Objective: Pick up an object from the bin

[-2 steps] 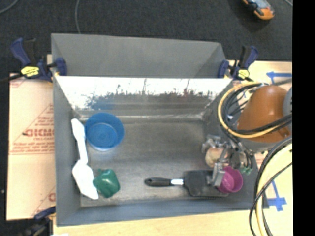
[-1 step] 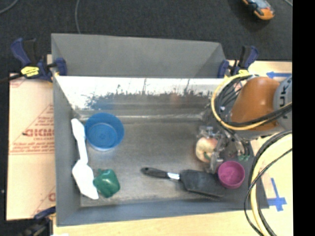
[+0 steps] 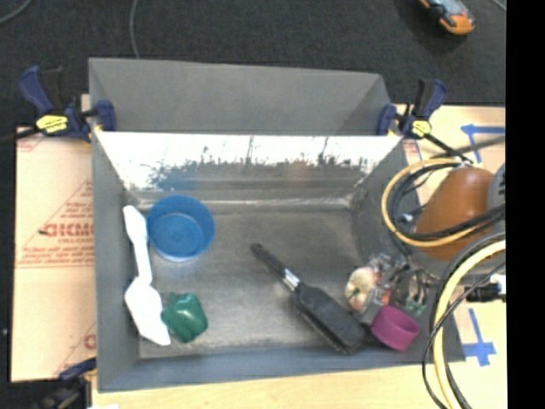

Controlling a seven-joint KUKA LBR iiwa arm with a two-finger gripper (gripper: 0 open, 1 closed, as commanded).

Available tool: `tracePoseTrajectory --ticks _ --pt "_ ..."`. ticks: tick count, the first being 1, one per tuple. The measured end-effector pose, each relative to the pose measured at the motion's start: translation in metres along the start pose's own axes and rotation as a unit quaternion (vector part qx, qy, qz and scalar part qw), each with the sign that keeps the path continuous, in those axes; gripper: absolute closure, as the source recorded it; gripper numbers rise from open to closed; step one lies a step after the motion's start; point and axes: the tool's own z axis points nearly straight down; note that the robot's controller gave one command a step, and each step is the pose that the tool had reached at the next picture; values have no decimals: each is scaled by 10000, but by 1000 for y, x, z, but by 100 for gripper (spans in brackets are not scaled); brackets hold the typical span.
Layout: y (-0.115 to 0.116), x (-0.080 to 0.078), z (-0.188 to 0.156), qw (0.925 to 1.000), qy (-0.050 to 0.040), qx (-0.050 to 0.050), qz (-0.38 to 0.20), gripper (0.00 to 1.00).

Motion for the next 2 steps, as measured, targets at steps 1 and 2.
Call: tracePoseTrajectory --ticks 1,2 --pt "0 0 0 10000 0 0 -3 100" --pt "0 -1 -6 10000 -19 2 -12 100"
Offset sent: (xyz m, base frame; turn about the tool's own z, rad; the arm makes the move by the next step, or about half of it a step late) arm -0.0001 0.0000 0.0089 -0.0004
